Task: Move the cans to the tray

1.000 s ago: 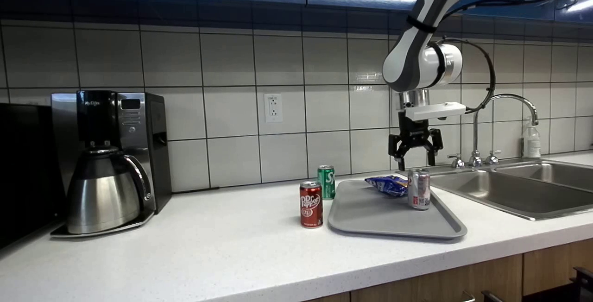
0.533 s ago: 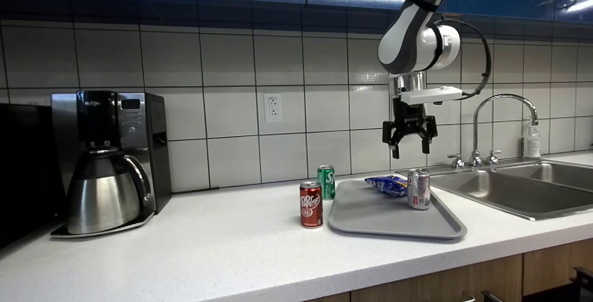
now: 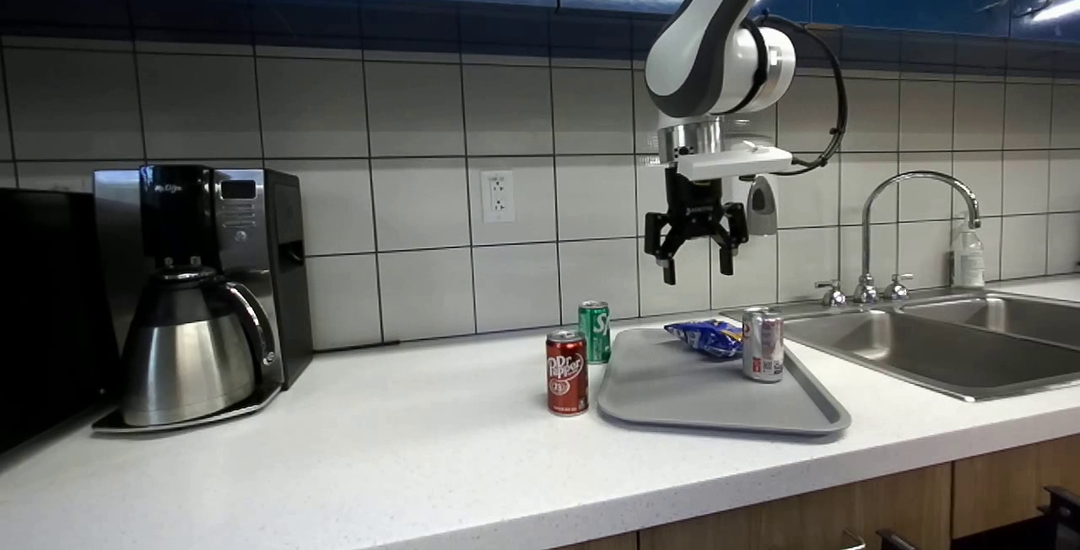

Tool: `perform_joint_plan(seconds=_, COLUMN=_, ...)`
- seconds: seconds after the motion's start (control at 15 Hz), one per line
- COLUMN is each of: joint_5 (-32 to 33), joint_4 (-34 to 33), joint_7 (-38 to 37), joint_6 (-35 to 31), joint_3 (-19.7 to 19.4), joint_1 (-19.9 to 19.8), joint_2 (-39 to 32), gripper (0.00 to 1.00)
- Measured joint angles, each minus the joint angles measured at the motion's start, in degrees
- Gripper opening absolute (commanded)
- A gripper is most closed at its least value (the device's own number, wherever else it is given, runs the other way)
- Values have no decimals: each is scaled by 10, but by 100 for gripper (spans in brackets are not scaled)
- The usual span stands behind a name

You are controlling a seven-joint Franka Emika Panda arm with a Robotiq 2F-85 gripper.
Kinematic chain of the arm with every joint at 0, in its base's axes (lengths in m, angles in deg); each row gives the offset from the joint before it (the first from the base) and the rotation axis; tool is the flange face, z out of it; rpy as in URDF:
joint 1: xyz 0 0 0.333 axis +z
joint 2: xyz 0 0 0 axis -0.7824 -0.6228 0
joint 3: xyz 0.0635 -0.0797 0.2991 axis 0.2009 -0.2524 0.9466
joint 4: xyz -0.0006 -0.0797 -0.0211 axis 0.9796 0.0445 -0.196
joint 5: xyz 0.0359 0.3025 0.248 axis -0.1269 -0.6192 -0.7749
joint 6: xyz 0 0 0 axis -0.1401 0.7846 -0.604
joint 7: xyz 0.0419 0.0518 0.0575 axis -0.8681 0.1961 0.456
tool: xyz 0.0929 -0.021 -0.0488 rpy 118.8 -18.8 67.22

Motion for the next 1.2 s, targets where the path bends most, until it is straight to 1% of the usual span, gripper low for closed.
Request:
perform_joint_plan(seconds=0.2, joint_5=-10, joint_4=0, joint_7=-42, joint_6=0, joint_3=19, joint_1=17, joint_2=-1, gripper=100)
perform_joint_plan(seconds=0.4, joint_5=-30, joint_4=0, joint_7=-68, joint_6=0, joint_3=37, joint_1=34, joint_2=-4, gripper=100)
perform_joint_plan(seconds=0.8, joint_5=-70, joint_4=-13, joint_7=-82, joint_6=-4, joint_3=60, joint_1=57, joint_2=-19, gripper=100)
perform_joint_plan(seconds=1.2, joint_5=-73, joint_4=-45, joint_7=-92, joint_6=-12, joint_3=62, joint_1=70, joint_2=-61, gripper=100)
